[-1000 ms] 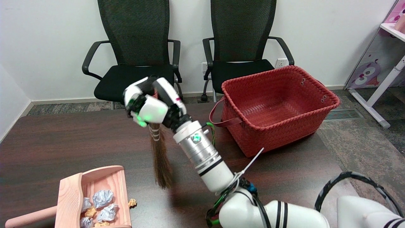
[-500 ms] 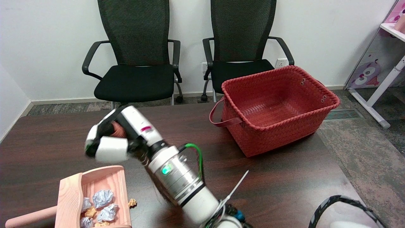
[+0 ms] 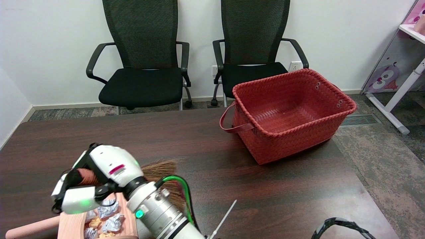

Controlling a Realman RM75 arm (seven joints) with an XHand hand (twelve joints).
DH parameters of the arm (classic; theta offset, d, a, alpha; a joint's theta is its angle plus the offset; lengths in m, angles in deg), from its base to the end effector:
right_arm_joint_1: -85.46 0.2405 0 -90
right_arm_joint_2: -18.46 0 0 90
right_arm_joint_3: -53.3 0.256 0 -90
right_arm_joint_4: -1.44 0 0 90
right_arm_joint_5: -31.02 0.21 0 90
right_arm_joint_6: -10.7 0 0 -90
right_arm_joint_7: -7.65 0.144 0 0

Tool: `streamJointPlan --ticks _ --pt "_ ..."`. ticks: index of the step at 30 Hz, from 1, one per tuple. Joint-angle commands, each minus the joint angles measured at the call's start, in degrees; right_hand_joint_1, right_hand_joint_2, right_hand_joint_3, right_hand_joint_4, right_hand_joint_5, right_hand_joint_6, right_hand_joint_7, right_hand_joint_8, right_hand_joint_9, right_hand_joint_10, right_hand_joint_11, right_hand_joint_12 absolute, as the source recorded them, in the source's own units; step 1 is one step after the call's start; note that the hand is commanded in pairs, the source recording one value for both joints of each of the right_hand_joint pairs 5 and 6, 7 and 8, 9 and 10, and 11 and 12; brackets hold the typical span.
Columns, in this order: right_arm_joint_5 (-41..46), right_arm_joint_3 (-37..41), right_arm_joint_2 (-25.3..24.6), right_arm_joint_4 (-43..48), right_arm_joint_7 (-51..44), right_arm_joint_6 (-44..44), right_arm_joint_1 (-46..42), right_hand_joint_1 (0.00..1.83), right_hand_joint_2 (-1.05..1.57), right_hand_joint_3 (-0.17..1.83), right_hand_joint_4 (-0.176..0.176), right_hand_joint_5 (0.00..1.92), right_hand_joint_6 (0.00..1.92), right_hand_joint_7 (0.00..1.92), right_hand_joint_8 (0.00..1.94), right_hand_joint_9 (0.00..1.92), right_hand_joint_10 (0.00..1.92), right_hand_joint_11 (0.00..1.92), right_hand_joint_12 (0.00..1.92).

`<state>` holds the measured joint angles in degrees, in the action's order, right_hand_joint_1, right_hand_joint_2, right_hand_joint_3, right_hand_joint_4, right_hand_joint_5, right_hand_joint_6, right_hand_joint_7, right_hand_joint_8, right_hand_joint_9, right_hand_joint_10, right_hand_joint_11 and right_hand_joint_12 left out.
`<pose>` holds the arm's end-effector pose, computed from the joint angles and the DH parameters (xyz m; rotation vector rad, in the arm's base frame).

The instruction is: Sweep the paper ball into the dustpan.

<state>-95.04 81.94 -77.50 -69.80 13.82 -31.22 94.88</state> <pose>-0.2377 -0.2634 -0.0321 2.0078 -0.8585 0.9345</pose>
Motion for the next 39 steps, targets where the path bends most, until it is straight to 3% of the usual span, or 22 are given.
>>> streamJointPlan --ticks 1,15,23,34,39 --pt "-4.98 -4.79 -8.36 13.17 -1.57 -3.08 3.57 0.8 1.34 1.83 -0.001 1.92 1.92 1.92 1.92 1.92 1.92 1.92 1.92" --pt "-4.19 -3.21 -12.03 25.87 14.34 -2.4 5.64 0.79 1.23 1.83 -0.002 1.92 1.92 1.92 1.92 1.92 1.92 1.92 1.92" --pt "-4.19 -2.75 -12.24 34.7 35.97 -2.38 10.6 0.8 1.06 1.83 -0.002 1.92 1.92 1.92 1.92 1.92 1.92 1.92 1.92" --pt "-4.1 -1.66 -11.14 32.14 59.33 -3.08 12.08 0.81 0.98 1.83 -0.002 1.92 1.92 1.92 1.92 1.92 1.92 1.92 1.92" --pt "-4.1 -1.57 -9.73 28.14 64.61 -3.08 12.86 0.81 0.99 1.83 -0.004 1.92 1.92 1.92 1.92 1.92 1.92 1.92 1.92"
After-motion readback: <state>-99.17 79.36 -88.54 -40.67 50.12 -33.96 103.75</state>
